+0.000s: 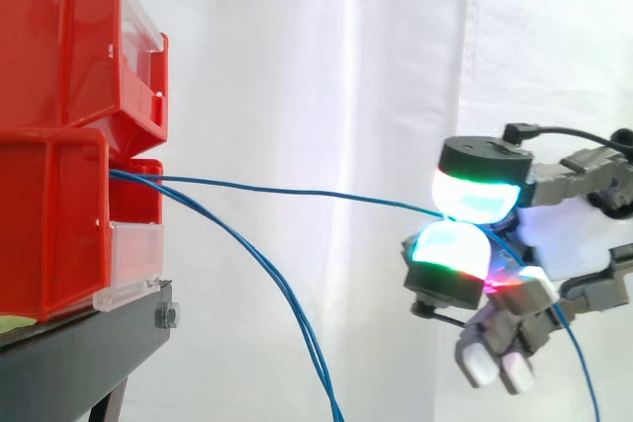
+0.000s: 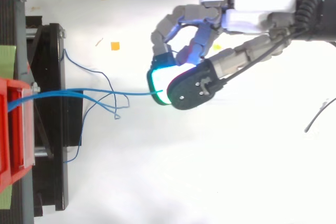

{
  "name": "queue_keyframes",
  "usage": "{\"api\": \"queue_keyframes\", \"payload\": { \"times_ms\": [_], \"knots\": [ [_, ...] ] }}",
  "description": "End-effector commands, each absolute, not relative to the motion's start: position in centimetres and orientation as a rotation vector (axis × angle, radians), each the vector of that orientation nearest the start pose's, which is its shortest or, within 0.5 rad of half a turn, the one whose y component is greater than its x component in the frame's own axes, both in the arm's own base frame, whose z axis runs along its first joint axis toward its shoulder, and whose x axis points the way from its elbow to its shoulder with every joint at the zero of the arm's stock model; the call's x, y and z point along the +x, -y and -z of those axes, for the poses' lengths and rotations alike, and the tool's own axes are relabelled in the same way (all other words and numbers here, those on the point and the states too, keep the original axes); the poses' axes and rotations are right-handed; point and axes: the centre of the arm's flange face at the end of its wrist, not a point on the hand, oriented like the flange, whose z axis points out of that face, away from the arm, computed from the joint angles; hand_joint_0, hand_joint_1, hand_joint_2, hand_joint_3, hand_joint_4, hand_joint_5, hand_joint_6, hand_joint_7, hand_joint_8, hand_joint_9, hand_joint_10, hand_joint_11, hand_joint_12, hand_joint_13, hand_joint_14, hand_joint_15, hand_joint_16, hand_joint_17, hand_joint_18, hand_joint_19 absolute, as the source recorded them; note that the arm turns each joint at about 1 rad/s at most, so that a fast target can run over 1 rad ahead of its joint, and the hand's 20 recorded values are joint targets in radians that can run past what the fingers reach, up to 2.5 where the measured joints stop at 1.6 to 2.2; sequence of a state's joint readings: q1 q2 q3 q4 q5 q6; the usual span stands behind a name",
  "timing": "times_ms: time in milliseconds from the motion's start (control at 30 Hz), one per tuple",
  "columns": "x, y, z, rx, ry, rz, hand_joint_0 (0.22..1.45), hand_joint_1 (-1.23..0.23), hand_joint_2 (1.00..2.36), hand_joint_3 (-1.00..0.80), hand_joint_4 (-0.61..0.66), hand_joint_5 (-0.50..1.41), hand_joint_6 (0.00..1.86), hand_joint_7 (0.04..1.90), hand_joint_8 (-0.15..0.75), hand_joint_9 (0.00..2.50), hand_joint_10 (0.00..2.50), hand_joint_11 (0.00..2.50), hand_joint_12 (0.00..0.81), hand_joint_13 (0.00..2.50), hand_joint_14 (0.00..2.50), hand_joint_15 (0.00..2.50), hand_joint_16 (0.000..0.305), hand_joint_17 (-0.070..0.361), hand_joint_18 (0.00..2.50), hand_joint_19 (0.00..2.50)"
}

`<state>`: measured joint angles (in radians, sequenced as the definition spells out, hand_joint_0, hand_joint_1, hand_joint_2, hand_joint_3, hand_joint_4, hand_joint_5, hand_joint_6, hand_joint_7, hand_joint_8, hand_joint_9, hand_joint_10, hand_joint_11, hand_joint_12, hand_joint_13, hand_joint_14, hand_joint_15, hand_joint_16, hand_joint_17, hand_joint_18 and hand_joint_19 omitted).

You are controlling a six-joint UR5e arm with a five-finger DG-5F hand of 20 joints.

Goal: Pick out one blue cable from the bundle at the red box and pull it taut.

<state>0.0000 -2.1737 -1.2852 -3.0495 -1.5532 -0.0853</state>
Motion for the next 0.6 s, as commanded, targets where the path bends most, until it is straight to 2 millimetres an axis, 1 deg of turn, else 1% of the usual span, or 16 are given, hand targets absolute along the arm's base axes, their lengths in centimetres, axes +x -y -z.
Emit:
{"api": "queue_keyframes", "payload": {
  "times_ms": [0, 33, 67, 233, 400, 500, 567],
  "knots": [
    [66.7, 13.4, -27.4, 1.31, -1.383, -1.005, 0.65, -0.83, 1.03, -0.11, 0.02, -0.12, 0.91, 1.12, 0.317, 1.2, 0.03, 0.79, 0.478, 0.78, 0.02, 0.49, 0.059, 0.134, 0.65, 0.7],
    [66.3, 13.5, -27.7, 1.309, -1.371, -1.002, 0.65, -0.83, 1.03, -0.1, 0.02, -0.12, 0.91, 1.12, 0.317, 1.21, 0.03, 0.79, 0.478, 0.78, 0.02, 0.49, 0.059, 0.133, 0.65, 0.7],
    [65.4, 13.7, -28.1, 1.31, -1.346, -0.989, 0.65, -0.83, 1.03, -0.1, 0.02, -0.12, 0.91, 1.12, 0.32, 1.21, 0.03, 0.79, 0.474, 0.78, 0.02, 0.49, 0.059, 0.133, 0.65, 0.7],
    [63.0, 13.7, -27.7, 1.327, -1.349, -0.966, 0.65, -0.83, 1.03, -0.1, 0.02, -0.12, 0.91, 1.12, 0.32, 1.21, 0.03, 0.79, 0.464, 0.77, 0.02, 0.49, 0.059, 0.132, 0.64, 0.69],
    [63.0, 13.7, -27.9, 1.323, -1.329, -0.975, 0.65, -0.83, 1.03, -0.1, 0.02, -0.12, 0.91, 1.12, 0.321, 1.21, 0.03, 0.79, 0.457, 0.77, 0.02, 0.49, 0.059, 0.132, 0.63, 0.69],
    [63.0, 14.0, -27.8, 1.348, -1.295, -0.966, 0.65, -0.83, 1.03, -0.1, 0.02, -0.12, 0.91, 1.12, 0.32, 1.21, 0.03, 0.79, 0.45, 0.76, 0.02, 0.49, 0.059, 0.132, 0.63, 0.69],
    [63.1, 14.5, -27.9, 1.374, -1.239, -0.951, 0.65, -0.83, 1.03, -0.11, 0.02, -0.12, 0.91, 1.11, 0.322, 1.21, 0.03, 0.8, 0.445, 0.76, 0.02, 0.49, 0.058, 0.131, 0.63, 0.69]
  ]
}}
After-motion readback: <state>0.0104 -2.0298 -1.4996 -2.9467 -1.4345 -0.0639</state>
